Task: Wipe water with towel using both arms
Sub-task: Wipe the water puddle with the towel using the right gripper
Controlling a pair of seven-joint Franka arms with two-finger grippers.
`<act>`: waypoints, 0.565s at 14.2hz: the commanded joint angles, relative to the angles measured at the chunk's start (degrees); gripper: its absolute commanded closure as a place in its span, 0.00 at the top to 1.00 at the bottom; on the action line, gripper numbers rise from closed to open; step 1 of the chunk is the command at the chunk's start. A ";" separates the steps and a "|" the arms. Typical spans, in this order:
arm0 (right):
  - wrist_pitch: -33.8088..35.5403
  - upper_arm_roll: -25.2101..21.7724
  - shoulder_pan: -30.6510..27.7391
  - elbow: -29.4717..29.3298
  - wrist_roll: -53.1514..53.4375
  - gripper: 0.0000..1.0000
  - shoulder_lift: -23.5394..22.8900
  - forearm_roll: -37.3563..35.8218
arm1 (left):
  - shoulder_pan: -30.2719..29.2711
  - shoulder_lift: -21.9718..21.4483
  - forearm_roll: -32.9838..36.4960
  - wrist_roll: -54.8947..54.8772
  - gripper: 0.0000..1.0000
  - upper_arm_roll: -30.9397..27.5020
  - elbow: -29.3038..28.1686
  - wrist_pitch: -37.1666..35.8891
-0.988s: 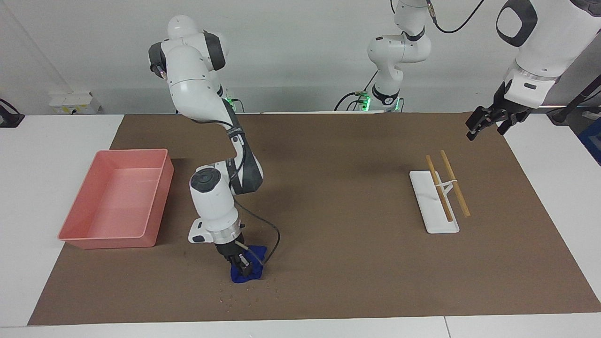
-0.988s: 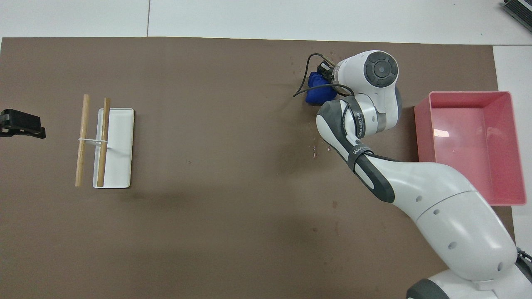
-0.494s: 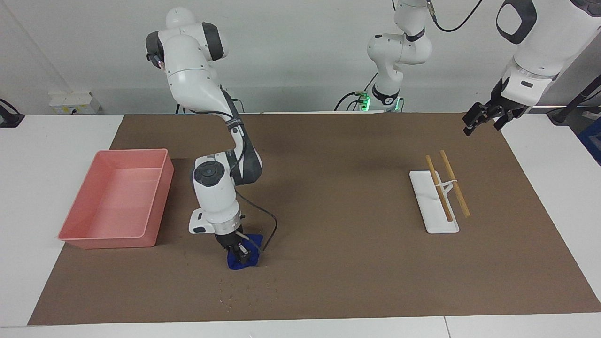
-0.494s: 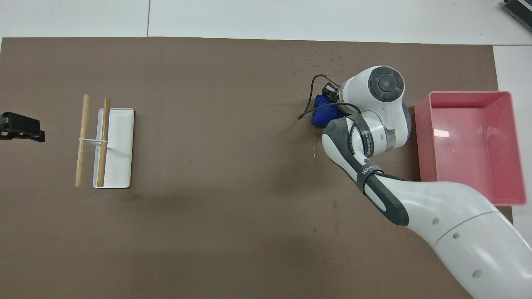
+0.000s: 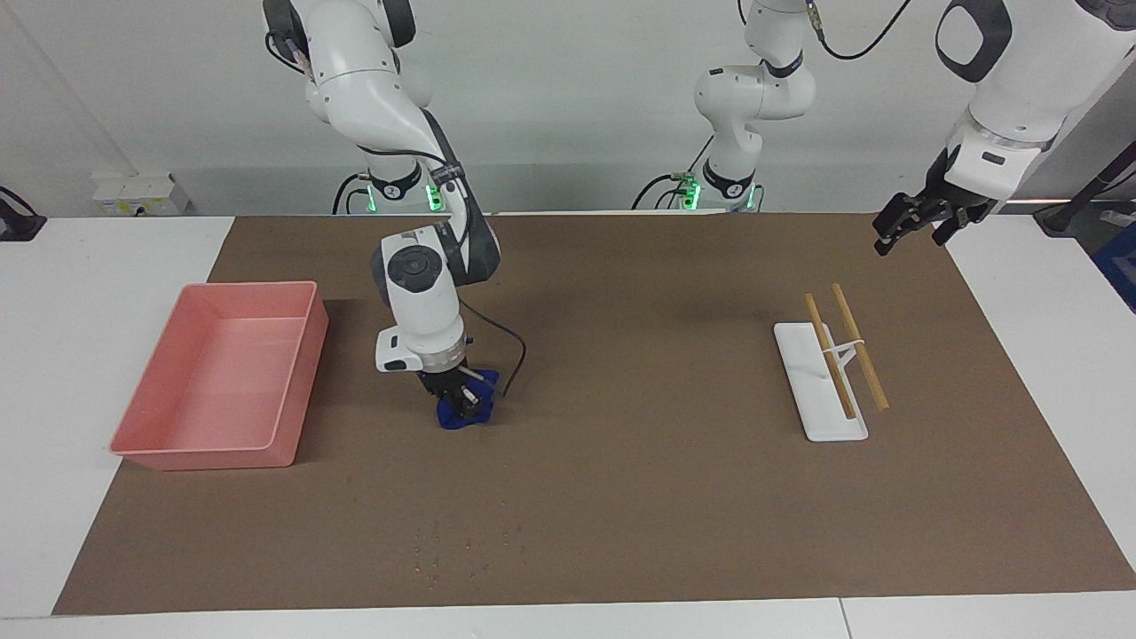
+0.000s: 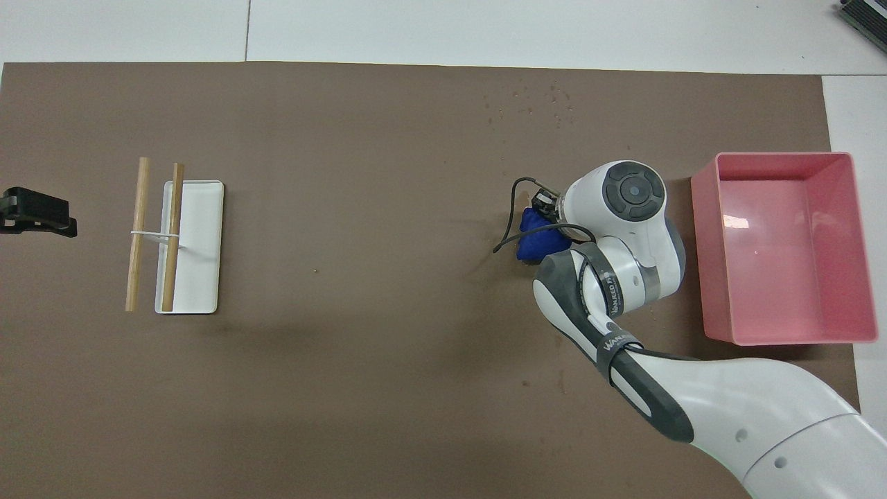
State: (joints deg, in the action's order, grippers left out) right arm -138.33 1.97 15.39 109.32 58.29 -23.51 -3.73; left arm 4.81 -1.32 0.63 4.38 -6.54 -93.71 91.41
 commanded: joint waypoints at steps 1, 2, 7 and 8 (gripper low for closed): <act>0.95 0.76 0.69 5.90 1.47 0.00 1.62 -0.84 | -0.94 -1.23 0.86 0.10 1.00 0.83 -1.21 -0.27; 0.95 0.76 0.69 6.43 1.39 0.00 1.71 -0.84 | -1.20 -1.23 0.86 0.01 1.00 1.01 -1.21 -0.35; 0.69 0.76 -0.01 6.52 -0.63 0.00 1.98 -0.84 | -1.47 -1.23 0.86 0.10 1.00 1.45 -1.21 -0.53; 0.69 0.67 -0.28 6.52 -1.94 0.00 2.06 -0.75 | -1.47 -1.23 0.86 0.19 1.00 1.45 -1.21 -0.53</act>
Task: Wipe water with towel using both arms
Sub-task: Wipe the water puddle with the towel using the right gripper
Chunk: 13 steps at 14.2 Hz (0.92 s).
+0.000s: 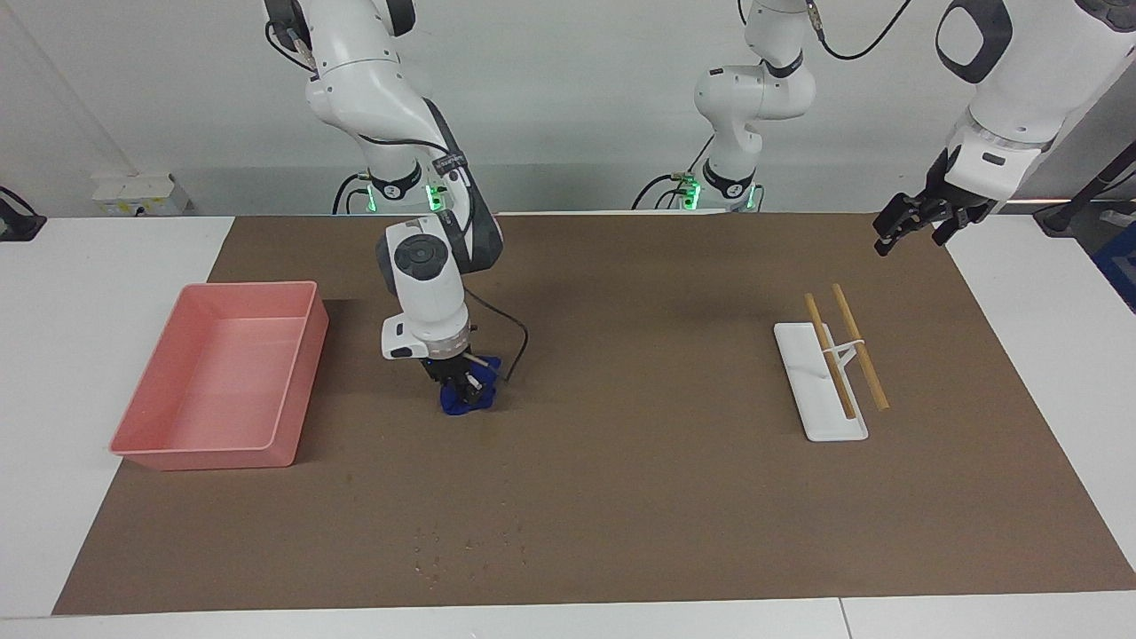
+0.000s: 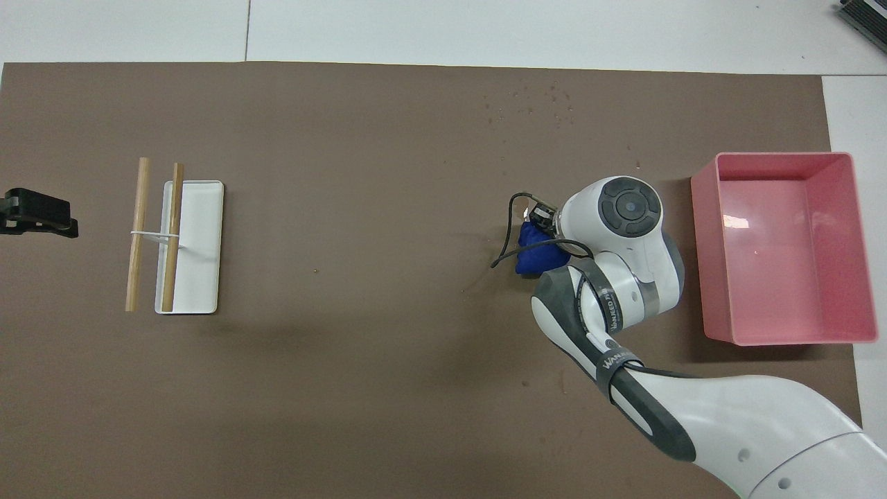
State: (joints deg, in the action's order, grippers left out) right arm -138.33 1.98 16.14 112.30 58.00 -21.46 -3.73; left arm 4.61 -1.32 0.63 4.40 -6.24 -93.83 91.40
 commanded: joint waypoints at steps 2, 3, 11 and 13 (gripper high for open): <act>0.61 0.74 -3.12 3.54 -5.07 0.00 -0.08 -0.84 | -1.79 -1.23 0.86 0.17 1.00 1.67 -1.18 -0.69; 0.61 0.65 -3.83 3.54 -7.00 0.00 -0.08 -0.84 | -1.97 -1.23 0.86 0.17 1.00 2.19 -1.27 -0.69; 1.04 0.74 -8.49 1.87 -18.27 0.00 1.14 -0.75 | -5.05 -1.32 0.86 0.17 1.00 6.06 -0.74 -0.87; 2.62 0.74 -8.49 1.26 -18.27 0.00 3.78 -0.75 | -5.13 -1.41 0.86 0.08 1.00 6.06 -0.65 -1.13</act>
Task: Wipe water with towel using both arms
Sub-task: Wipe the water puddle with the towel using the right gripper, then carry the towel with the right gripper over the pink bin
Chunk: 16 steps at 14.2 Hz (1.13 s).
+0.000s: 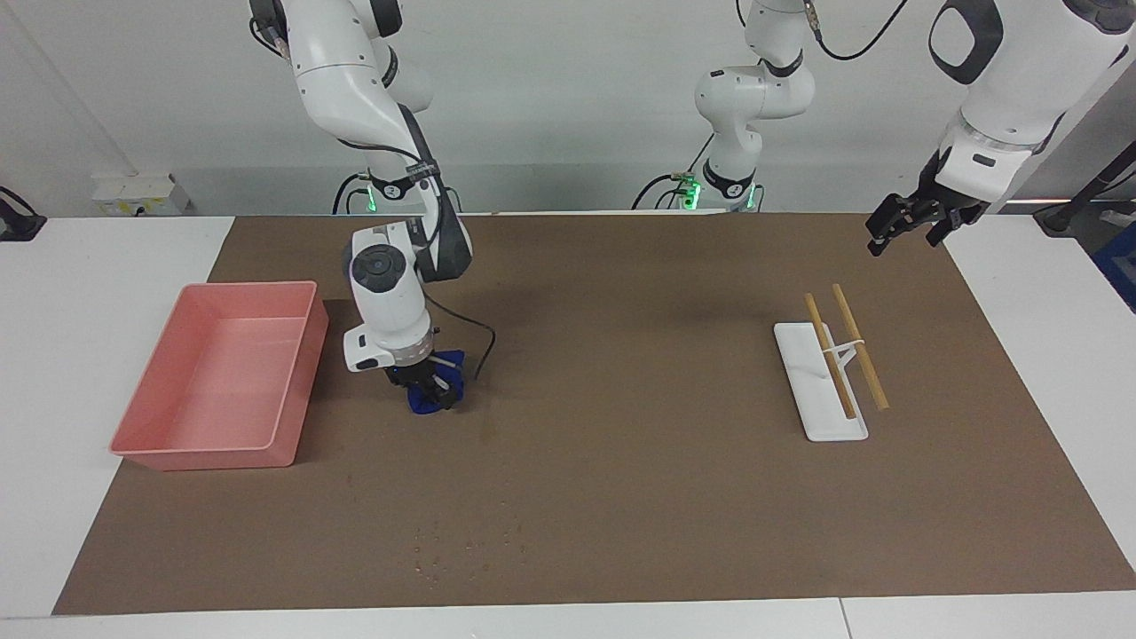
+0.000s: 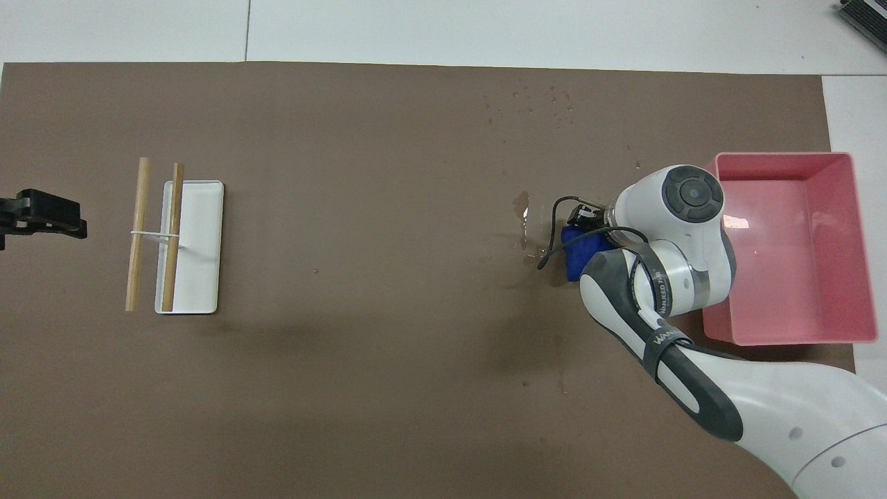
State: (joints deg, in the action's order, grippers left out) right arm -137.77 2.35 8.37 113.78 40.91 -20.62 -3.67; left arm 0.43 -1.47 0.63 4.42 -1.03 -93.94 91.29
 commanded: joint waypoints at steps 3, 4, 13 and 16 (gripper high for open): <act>11.95 0.37 -0.98 -5.82 -1.19 0.00 7.08 -0.55 | -0.87 -1.34 0.86 0.15 1.00 0.86 -0.89 -0.42; 16.35 0.20 -1.24 -8.80 -1.28 0.00 7.96 -0.46 | -0.86 -1.34 0.78 0.24 1.00 0.86 -1.15 0.02; 31.57 -0.24 -16.78 -19.10 -24.62 0.00 11.83 0.07 | -0.86 -1.78 -0.10 0.59 1.00 0.68 -1.33 -0.32; 35.28 -0.33 -20.66 -20.96 -32.54 0.00 13.67 -0.72 | -0.78 -1.95 -0.10 0.77 1.00 0.68 -1.86 -0.24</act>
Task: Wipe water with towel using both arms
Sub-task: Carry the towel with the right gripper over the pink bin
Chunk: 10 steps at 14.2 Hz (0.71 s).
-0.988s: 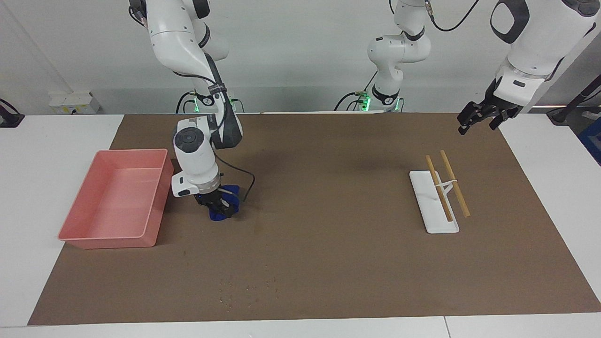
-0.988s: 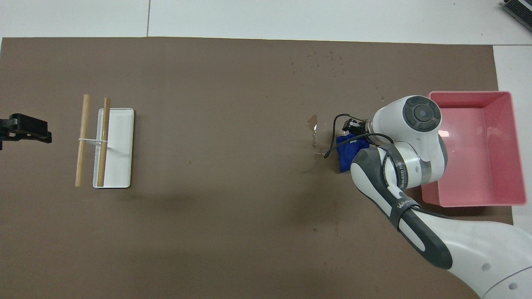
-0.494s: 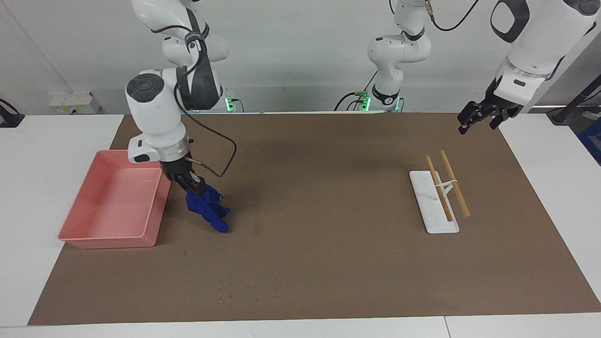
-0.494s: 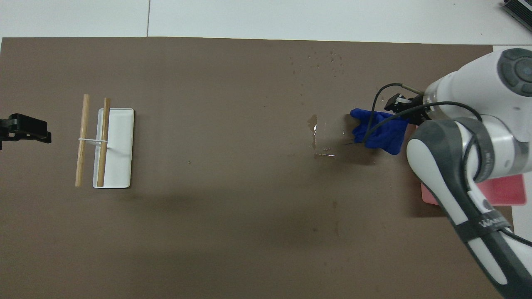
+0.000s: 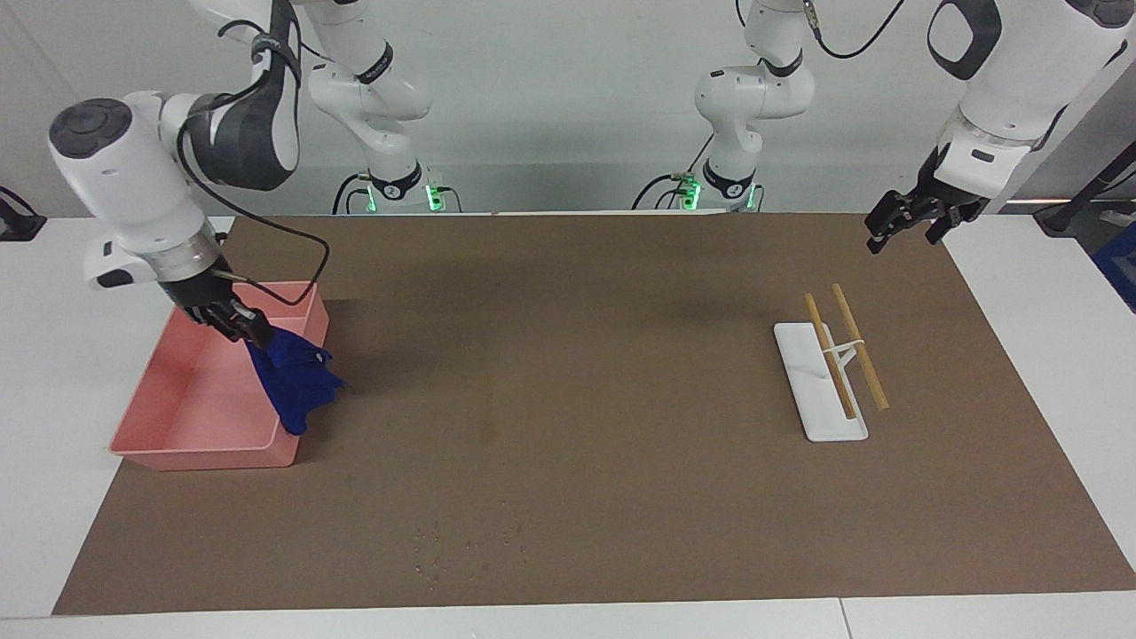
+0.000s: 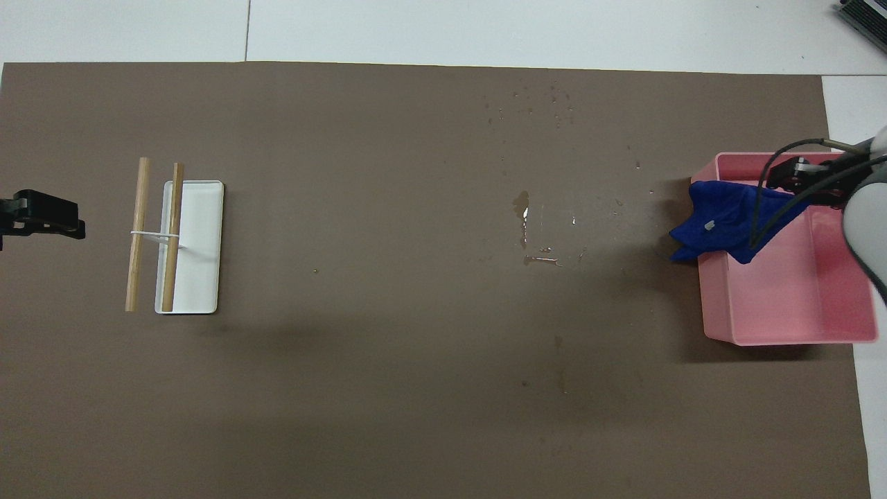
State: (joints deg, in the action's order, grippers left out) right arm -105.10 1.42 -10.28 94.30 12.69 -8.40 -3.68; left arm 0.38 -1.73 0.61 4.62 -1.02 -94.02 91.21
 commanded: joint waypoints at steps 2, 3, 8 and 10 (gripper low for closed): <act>2.71 0.61 -4.30 -0.97 -7.23 0.00 1.89 -0.89 | -0.64 -1.87 -0.08 0.56 1.00 0.66 -1.87 -0.16; 2.71 0.52 -5.10 0.08 -7.59 0.00 2.68 -0.89 | -0.56 -1.87 -0.08 0.56 1.00 0.66 -2.04 -0.07; -0.71 0.52 -9.57 9.22 -12.08 0.00 6.20 -3.17 | -0.38 -1.96 -0.08 1.44 1.00 0.66 -2.22 0.02; -2.21 0.52 -9.94 12.65 -12.25 0.00 6.90 -3.35 | -0.38 -1.96 -0.08 1.53 1.00 0.66 -2.22 0.02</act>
State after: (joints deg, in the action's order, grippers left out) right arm -104.75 1.22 -19.11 101.71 1.72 -4.56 -5.81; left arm 0.38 -1.78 0.60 5.35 -0.80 -94.22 91.21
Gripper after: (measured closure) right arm 1.000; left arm 0.000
